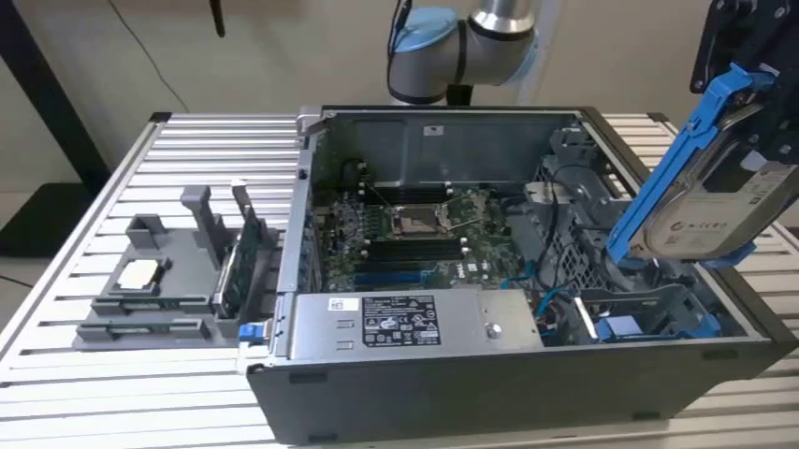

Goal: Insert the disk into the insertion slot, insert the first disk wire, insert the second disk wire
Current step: 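Insert the disk into the insertion slot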

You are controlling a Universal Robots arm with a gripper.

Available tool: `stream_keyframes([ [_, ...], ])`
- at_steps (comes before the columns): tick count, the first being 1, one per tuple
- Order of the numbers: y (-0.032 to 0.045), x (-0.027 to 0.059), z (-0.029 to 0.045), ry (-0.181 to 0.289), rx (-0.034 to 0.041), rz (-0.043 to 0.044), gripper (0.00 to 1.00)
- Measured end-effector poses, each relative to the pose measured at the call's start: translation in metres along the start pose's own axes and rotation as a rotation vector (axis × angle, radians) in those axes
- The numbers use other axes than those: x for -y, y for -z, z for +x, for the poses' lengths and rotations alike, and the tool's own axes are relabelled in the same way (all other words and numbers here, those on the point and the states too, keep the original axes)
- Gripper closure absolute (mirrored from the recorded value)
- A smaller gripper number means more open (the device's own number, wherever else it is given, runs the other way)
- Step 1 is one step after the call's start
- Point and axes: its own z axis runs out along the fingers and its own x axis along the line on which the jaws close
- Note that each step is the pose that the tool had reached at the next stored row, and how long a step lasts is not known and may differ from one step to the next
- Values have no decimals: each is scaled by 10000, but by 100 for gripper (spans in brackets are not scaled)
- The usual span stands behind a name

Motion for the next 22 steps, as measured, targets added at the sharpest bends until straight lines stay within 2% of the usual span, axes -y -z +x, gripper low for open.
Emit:
stream_keyframes([
  [22,-171,7,-1,0,0,0,67],
])
